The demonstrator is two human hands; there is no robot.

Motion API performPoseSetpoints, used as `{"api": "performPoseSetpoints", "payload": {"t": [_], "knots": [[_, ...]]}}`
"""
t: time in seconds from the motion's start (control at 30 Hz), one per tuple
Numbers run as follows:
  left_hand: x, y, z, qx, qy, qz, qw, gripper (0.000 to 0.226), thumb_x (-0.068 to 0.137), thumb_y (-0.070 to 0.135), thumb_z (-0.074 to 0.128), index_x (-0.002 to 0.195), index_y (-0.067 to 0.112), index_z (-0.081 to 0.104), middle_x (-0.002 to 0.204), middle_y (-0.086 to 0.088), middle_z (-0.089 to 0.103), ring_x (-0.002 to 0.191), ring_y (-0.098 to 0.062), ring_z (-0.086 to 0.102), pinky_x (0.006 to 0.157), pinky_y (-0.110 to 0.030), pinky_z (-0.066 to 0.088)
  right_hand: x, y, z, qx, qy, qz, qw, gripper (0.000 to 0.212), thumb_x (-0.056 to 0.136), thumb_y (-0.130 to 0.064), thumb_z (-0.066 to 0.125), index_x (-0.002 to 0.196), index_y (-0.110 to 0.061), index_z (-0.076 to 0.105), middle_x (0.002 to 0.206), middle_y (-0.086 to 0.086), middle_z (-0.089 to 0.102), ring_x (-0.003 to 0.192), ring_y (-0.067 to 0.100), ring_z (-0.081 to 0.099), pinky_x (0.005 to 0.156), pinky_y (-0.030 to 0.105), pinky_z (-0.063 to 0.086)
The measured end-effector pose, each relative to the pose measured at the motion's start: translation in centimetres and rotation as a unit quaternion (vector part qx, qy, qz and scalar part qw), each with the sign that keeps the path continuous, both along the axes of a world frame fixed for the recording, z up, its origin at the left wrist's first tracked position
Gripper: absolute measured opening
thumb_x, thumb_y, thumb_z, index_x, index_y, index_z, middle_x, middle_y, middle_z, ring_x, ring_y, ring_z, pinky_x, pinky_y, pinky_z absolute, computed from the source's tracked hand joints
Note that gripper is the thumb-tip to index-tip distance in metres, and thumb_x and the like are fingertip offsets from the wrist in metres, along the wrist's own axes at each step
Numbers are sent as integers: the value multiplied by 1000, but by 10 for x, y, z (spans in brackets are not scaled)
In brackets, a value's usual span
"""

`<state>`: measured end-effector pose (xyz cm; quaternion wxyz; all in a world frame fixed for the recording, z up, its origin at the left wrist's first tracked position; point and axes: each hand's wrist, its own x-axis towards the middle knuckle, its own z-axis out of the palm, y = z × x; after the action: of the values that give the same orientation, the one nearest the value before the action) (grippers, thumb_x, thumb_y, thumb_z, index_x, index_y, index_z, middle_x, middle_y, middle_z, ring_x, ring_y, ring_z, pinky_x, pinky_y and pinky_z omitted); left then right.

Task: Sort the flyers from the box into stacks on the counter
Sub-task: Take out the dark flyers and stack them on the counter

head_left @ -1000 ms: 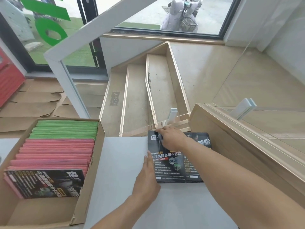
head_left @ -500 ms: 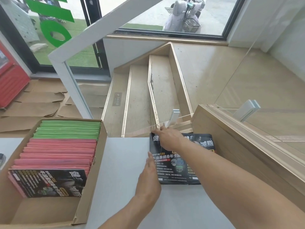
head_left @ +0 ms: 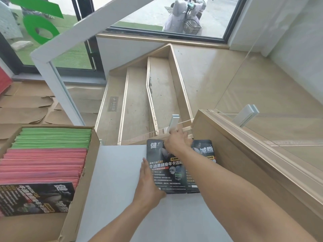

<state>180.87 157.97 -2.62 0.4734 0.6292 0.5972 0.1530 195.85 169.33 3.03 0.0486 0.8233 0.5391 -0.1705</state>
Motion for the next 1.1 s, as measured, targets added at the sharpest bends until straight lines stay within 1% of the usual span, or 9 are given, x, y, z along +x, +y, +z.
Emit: {"api": "performPoseSetpoints", "payload": {"t": [0.1, 0.23, 0.3, 0.37, 0.5, 0.6, 0.73, 0.87, 1.1], "knots": [[4, 11, 4, 9, 20, -29, 999, 153, 58, 28, 94, 158, 23, -22, 169, 2, -4, 156, -20, 5, 123, -43, 26, 24, 1, 5, -36, 30, -1, 999, 46, 99, -21, 51, 145, -16, 47, 143, 14, 44, 130, 32, 41, 102, 48, 45], [8, 19, 9, -5, 55, -60, 997, 154, 65, 25, 95, 154, 17, -30, 167, 0, -24, 156, -17, -8, 123, -32, 18, 30, 7, -2, -71, 40, 53, 995, 35, 97, -26, 55, 130, -18, 62, 130, 12, 55, 112, 30, 54, 96, 43, 51], [8, 19, 11, 1, 59, -60, 996, 152, 66, 25, 94, 154, 16, -30, 167, -1, -24, 157, -18, -7, 124, -32, 19, 29, 8, -6, -72, 37, 79, 994, 28, 96, -26, 55, 118, -16, 68, 118, 11, 59, 98, 28, 58, 86, 40, 56], [9, 19, 13, -2, 60, -55, 997, 152, 66, 25, 94, 154, 17, -29, 167, -1, -20, 157, -22, 2, 123, -36, 24, 28, 9, -7, -68, 30, 94, 993, 27, 95, -24, 53, 116, -14, 68, 113, 12, 58, 93, 28, 59, 79, 39, 57], [9, 17, 14, 6, 62, -53, 997, 151, 65, 26, 94, 155, 16, -27, 166, 0, -17, 156, -21, 11, 121, -36, 30, 25, 8, -5, -58, 23, 116, 991, 24, 95, -23, 55, 111, -12, 68, 108, 10, 59, 90, 28, 60, 75, 39, 57], [9, 17, 14, 5, 63, -56, 996, 149, 68, 24, 92, 155, 17, -28, 166, 0, -22, 157, -20, 1, 122, -34, 27, 27, 7, -7, -46, 24, 121, 991, 21, 94, -19, 55, 107, -11, 69, 105, 10, 62, 87, 28, 61, 74, 40, 58], [8, 14, 15, 15, 69, -78, 994, 143, 72, 23, 89, 154, 14, -28, 165, -1, -28, 155, -18, -17, 125, -35, 19, 25, 4, -6, -45, 22, 131, 990, 24, 95, -16, 53, 113, -8, 68, 109, 12, 61, 91, 30, 61, 77, 39, 56], [8, 11, 18, 13, 84, -87, 993, 140, 77, 22, 86, 152, 14, -32, 165, -7, -28, 156, -24, -15, 125, -42, 20, 23, 3, -4, -42, 27, 133, 990, 24, 96, -15, 52, 113, -6, 67, 110, 13, 64, 93, 30, 62, 81, 41, 57], [7, 7, 21, 37, 85, -105, 990, 129, 85, 29, 80, 154, 8, -27, 167, -11, -23, 155, -27, -19, 126, -41, 13, 23, -1, -4, -38, 13, 139, 989, 25, 99, -15, 53, 117, -5, 66, 113, 14, 63, 97, 30, 62, 81, 38, 56]]}}
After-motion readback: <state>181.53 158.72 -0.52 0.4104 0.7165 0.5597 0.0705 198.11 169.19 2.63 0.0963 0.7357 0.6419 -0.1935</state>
